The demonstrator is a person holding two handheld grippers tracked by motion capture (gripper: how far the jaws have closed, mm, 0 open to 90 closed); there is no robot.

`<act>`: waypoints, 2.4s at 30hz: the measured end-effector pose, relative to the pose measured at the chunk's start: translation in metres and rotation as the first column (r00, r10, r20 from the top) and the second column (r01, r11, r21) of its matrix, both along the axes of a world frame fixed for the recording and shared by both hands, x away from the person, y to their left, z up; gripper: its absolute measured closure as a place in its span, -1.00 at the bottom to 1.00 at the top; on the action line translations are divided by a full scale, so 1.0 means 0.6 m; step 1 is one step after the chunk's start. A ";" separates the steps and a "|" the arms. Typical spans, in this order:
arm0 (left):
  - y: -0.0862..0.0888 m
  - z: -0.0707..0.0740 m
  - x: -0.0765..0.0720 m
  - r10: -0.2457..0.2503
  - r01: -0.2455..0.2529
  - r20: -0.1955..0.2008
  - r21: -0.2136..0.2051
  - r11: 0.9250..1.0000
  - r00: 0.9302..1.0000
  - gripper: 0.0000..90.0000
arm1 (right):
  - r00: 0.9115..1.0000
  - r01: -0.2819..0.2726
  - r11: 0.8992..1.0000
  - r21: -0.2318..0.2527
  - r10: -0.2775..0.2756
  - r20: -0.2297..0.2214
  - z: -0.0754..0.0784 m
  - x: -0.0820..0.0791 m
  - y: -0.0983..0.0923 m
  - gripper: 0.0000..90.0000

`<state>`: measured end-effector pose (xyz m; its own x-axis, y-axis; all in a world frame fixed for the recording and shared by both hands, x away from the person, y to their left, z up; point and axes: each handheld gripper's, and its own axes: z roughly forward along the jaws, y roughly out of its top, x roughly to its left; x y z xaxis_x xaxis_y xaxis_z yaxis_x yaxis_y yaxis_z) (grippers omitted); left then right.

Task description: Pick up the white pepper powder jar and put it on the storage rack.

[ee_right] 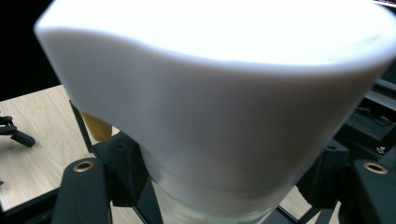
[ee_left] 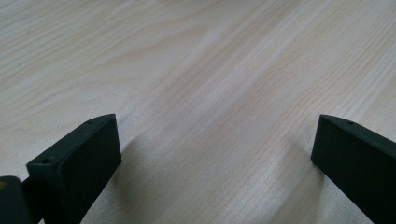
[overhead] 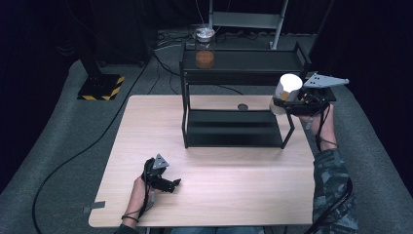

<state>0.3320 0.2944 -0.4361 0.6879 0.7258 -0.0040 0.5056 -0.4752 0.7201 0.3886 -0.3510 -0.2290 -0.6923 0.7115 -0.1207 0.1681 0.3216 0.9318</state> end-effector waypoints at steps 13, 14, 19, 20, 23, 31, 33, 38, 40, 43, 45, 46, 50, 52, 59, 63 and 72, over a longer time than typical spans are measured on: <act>0.000 0.000 0.000 0.001 -0.001 0.000 -0.002 1.000 1.000 -0.98 | 1.000 0.010 1.000 0.013 -0.010 0.011 0.039 0.005 -0.007 -0.34; 0.000 0.000 0.000 0.001 -0.001 0.000 -0.002 1.000 1.000 -0.98 | 1.000 0.010 1.000 0.014 -0.010 0.011 0.041 0.005 -0.007 -0.34; 0.000 0.000 0.000 0.002 -0.002 -0.001 -0.002 1.000 1.000 -0.98 | 1.000 0.012 1.000 0.021 -0.013 0.016 0.055 0.007 -0.010 -0.34; 0.000 0.000 0.000 0.002 -0.002 0.000 -0.002 1.000 1.000 -0.98 | 1.000 0.012 1.000 0.020 -0.012 0.016 0.058 0.007 -0.010 -0.34; 0.000 0.000 0.000 0.002 -0.002 0.000 -0.002 1.000 1.000 -0.98 | 1.000 0.014 1.000 0.016 -0.014 0.016 0.068 0.009 -0.010 -0.34; 0.000 0.000 0.000 0.002 -0.002 0.000 -0.001 1.000 1.000 -0.98 | 0.999 0.023 0.999 0.023 -0.024 0.023 0.086 0.013 -0.010 -0.34; 0.000 0.000 0.000 0.002 -0.002 -0.001 -0.001 1.000 1.000 -0.98 | 0.999 0.029 0.999 0.027 -0.030 0.023 0.090 0.014 -0.009 -0.34; 0.000 0.000 0.000 0.002 -0.002 0.000 -0.001 1.000 1.000 -0.98 | 0.999 0.035 0.999 0.028 -0.036 0.021 0.102 0.019 -0.010 -0.34; 0.000 0.000 0.000 0.002 -0.002 -0.001 -0.001 1.000 1.000 -0.98 | 0.999 0.038 0.999 0.026 -0.039 0.022 0.107 0.021 -0.009 -0.34; 0.000 0.000 0.000 0.002 -0.002 -0.001 -0.001 1.000 1.000 -0.98 | 0.999 0.038 0.999 0.020 -0.039 0.024 0.115 0.022 -0.008 -0.34; 0.000 0.000 -0.001 0.002 -0.002 0.000 -0.001 1.000 1.000 -0.98 | 0.999 0.037 0.999 0.012 -0.037 0.032 0.123 0.024 -0.007 -0.34; 0.000 0.000 0.000 0.002 -0.002 0.001 0.000 1.000 1.000 -0.98 | 0.999 0.035 0.999 0.012 -0.035 0.030 0.126 0.026 -0.008 -0.34; 0.000 0.000 0.000 0.002 -0.002 0.001 0.000 1.000 1.000 -0.98 | 0.999 0.044 0.999 0.001 -0.044 0.031 0.139 0.030 -0.006 -0.34; 0.000 0.000 0.000 0.001 -0.001 0.001 -0.001 1.000 1.000 -0.98 | 0.998 0.046 0.999 0.008 -0.046 0.032 0.143 0.032 -0.008 -0.34; 0.000 0.000 0.000 0.001 -0.001 0.000 0.000 1.000 1.000 -0.97 | 0.998 0.048 0.999 0.008 -0.049 0.040 0.160 0.042 -0.004 -0.34; 0.000 0.000 0.000 0.001 -0.001 0.000 0.001 1.000 1.000 -0.98 | 0.998 0.051 0.999 0.008 -0.051 0.037 0.167 0.049 -0.001 -0.34; 0.000 0.000 0.000 -0.001 0.001 0.001 0.000 1.000 1.000 -0.97 | 0.998 0.059 0.998 0.010 -0.059 0.029 0.176 0.068 0.004 -0.34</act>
